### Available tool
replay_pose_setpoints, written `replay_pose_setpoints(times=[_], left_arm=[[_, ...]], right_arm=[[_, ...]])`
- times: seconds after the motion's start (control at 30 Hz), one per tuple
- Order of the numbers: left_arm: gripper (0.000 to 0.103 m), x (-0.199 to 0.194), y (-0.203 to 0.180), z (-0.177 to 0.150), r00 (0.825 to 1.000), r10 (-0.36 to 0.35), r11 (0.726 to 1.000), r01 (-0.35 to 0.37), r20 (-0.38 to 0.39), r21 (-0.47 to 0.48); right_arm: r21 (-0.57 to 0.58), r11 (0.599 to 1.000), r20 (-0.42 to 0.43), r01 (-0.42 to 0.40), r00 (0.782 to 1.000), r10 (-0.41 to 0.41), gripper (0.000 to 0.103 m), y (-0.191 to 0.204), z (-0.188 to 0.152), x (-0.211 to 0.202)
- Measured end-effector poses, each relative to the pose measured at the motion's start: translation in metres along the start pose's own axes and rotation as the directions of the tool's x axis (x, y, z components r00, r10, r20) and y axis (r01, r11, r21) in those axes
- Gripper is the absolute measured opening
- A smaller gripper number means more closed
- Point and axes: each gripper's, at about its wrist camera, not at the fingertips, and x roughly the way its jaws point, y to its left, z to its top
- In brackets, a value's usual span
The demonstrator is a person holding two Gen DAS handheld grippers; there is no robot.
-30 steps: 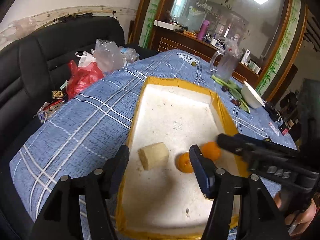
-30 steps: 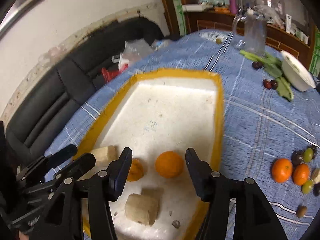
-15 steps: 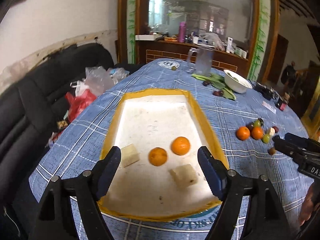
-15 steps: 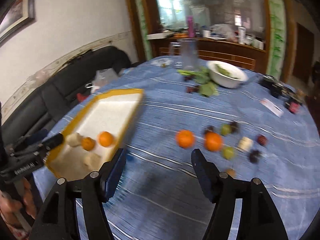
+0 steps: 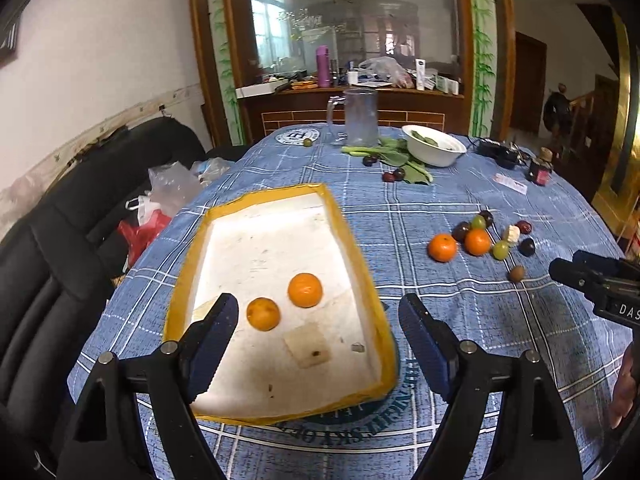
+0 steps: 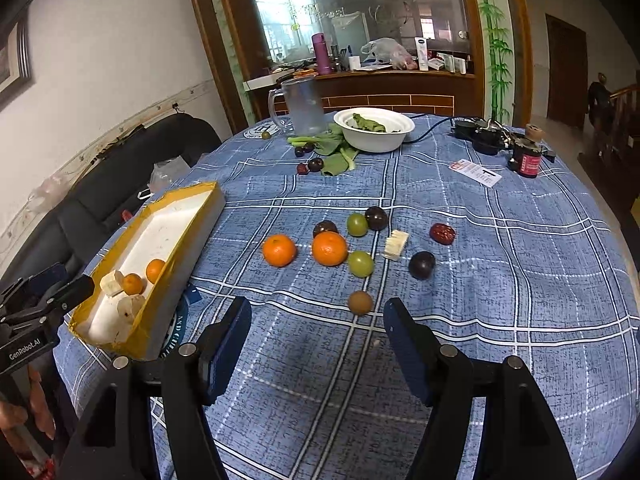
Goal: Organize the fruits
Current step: 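Grasp a mandarin with the left gripper while the right gripper grasps the brown kiwi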
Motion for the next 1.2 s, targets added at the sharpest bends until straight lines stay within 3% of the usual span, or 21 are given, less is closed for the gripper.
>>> replay_pose_setpoints(times=[0.6,0.9,1.1,1.2], left_arm=[[0.082,0.027,-0.036,-0.001,0.995,-0.049,0.997,0.055,-0.086,0.062],[0.082,0.046,-0.049,0.014,0.984,-0.124,0.991,0.130,-0.131,0.039],[0.082,0.065,-0.062,0.028,0.970,-0.189,0.981,0.192,-0.151,0.003],[0.082,0.081,-0.070,0.036,0.971,-0.180,0.983,0.185,-0.160,0.012]], right_arm=[[0.091,0.995,-0.032,0.041,0.999,-0.038,0.076,-0.047,-0.009,0.006],[0.106,0.990,-0.076,0.094,0.993,-0.086,0.076,-0.068,-0.006,0.013],[0.060,0.997,-0.117,0.053,0.992,-0.046,0.076,-0.056,0.008,0.044],[0.025,0.999,-0.128,0.037,0.991,-0.034,0.075,-0.045,0.010,0.062]])
